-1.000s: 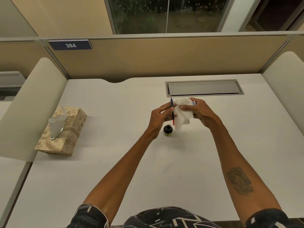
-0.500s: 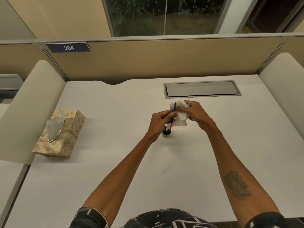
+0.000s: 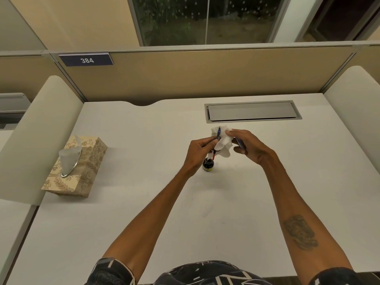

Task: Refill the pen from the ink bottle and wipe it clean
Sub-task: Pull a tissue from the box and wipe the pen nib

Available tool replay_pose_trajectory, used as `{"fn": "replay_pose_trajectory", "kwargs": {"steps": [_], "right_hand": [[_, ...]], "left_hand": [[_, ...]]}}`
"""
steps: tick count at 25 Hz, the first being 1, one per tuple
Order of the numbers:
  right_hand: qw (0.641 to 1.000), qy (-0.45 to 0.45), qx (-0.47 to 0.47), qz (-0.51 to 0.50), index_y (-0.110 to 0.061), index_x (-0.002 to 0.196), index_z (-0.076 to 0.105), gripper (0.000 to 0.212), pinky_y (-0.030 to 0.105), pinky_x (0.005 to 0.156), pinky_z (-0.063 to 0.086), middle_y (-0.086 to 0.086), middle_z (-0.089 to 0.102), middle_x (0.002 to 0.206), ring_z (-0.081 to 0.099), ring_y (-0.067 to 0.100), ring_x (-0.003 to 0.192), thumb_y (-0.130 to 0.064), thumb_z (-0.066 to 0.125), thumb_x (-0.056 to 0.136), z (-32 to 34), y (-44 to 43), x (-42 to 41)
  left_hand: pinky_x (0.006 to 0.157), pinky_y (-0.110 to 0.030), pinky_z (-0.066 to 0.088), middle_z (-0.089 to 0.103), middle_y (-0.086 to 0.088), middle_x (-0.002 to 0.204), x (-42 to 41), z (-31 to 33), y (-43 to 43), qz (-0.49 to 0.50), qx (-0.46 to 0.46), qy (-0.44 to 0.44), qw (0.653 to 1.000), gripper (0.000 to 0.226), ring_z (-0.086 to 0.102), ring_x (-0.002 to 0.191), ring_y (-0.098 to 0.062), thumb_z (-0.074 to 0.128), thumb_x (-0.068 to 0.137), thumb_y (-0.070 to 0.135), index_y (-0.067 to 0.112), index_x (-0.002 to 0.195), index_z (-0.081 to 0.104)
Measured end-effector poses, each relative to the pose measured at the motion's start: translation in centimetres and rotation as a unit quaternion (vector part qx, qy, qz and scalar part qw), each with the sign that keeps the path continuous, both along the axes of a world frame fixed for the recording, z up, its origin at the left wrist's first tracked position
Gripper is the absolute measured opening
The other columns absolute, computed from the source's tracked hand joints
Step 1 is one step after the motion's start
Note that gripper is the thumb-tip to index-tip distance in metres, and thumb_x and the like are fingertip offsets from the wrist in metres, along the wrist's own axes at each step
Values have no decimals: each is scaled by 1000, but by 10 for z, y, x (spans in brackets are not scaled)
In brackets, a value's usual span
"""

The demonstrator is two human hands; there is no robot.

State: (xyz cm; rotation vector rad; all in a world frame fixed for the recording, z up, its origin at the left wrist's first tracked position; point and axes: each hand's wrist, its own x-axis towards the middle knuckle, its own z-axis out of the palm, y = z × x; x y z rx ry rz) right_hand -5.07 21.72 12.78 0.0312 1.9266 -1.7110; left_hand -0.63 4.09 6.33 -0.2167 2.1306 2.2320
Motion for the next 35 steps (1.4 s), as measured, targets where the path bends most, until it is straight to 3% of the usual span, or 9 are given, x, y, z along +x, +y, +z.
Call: {"fn": "replay_pose_trajectory", "kwargs": {"steps": [4, 9, 14, 21, 27, 31, 35], "right_hand": [[998, -16, -63, 20, -20, 92, 73, 18, 25, 53, 27, 2, 67, 93, 46, 15, 85, -20, 55, 97, -4, 10, -2], [998, 46, 4, 34, -22, 104, 71, 15, 28, 53, 24, 2, 68, 98, 47, 10, 76, -24, 58, 97, -3, 13, -3], [997, 73, 23, 14, -27, 102, 71, 12, 28, 54, 26, 0, 67, 91, 38, 11, 64, -29, 62, 94, -5, 15, 0], [997, 81, -1, -16, -29, 96, 73, 22, 28, 55, 29, 2, 66, 86, 37, 22, 71, -41, 69, 79, -10, 15, 2], [994, 97, -26, -31, -24, 96, 73, 22, 25, 47, 28, -5, 63, 73, 32, 15, 56, -38, 69, 80, -16, 15, 4], [992, 117, -22, -29, -25, 102, 71, 18, 20, 42, 29, -8, 63, 68, 32, 9, 49, -34, 66, 87, -12, 12, 5], [988, 150, 16, -36, -21, 105, 69, 14, 19, 42, 31, -14, 60, 61, 34, 7, 45, -28, 62, 95, -13, 13, 3]], "left_hand": [[87, -30, 59, 76, -7, 109, -1, 3, 2, 9, -13, 15, 1000, 28, 71, 100, -19, 67, 94, 23, 9, 118, 73], [89, -32, 58, 77, -6, 105, -4, 5, 6, 3, -47, 34, 998, 28, 70, 90, -11, 69, 92, 25, 12, 116, 74], [91, -35, 58, 78, -9, 101, -7, 10, 9, -11, -61, 28, 998, 31, 72, 87, -16, 72, 90, 29, 11, 115, 75], [73, -20, 54, 77, -4, 86, -6, 25, 9, -45, -39, 26, 998, 24, 72, 73, -10, 75, 87, 23, 7, 106, 77], [60, -10, 46, 76, -6, 82, -7, 31, 11, -50, -69, 20, 996, 22, 71, 68, -9, 76, 86, 25, 8, 99, 77], [65, -16, 49, 77, -7, 86, -11, 32, 11, -62, -91, 8, 994, 24, 73, 72, -12, 76, 85, 28, 9, 100, 76], [76, -23, 54, 76, -7, 105, -12, 30, 11, -100, -104, 21, 989, 31, 71, 86, -12, 66, 94, 31, 14, 119, 71]]}}
